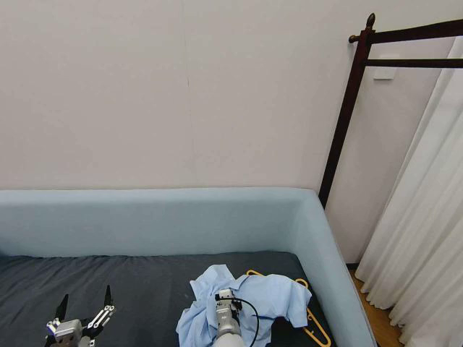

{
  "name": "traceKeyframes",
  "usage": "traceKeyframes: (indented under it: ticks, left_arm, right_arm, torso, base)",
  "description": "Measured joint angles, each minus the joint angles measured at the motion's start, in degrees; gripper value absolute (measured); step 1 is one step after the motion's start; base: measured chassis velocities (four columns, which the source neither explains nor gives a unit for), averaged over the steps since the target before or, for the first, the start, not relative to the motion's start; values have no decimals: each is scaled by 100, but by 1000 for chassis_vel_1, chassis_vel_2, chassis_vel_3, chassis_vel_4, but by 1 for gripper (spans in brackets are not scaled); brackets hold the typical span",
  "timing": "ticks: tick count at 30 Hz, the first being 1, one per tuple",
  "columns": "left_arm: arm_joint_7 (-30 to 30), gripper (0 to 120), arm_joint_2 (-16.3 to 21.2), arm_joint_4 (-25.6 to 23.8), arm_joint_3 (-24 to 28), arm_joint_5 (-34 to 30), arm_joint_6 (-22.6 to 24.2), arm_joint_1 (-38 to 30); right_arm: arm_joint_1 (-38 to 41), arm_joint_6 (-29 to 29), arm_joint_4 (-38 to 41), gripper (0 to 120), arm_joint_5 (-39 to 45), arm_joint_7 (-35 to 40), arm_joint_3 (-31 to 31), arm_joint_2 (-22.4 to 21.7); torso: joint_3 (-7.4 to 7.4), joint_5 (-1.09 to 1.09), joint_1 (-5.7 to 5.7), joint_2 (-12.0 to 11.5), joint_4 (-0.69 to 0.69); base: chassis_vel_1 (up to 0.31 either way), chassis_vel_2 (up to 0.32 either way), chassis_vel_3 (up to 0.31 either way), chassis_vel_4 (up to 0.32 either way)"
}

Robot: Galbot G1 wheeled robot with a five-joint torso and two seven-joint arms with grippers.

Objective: Pick up the clothes from the sofa and hang them on the clothes hanger.

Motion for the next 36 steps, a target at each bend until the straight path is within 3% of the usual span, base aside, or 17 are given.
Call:
traceKeyframes:
  ticks: [14, 21, 27, 36]
  left_arm:
    - [-2, 100, 6, 2, -2, -4, -5, -4]
    - [-3, 100, -12, 0, 0, 16, -8, 17]
    - [-2, 100, -18, -18, -5, 20, -10, 30]
    - [-2, 100, 23, 36, 0, 8, -28, -5]
  right_arm:
    - [103, 291, -435, 69, -72, 46, 147, 9]
    - [310, 717, -1261, 94, -680, -55, 758, 6]
    - [308, 776, -1200, 94, -730, -106, 814, 5]
    - [106, 329, -304, 86, -383, 12, 357, 4]
  torso:
    - [0, 0, 0, 0, 0]
    - [0, -1, 0, 0, -2]
    - [0, -1, 0, 0, -1]
    - [0, 0, 0, 0, 0]
  base:
    - [0, 0, 0, 0]
    - [0, 0, 0, 0]
    - [0, 0, 0, 0]
    - [0, 0, 0, 0]
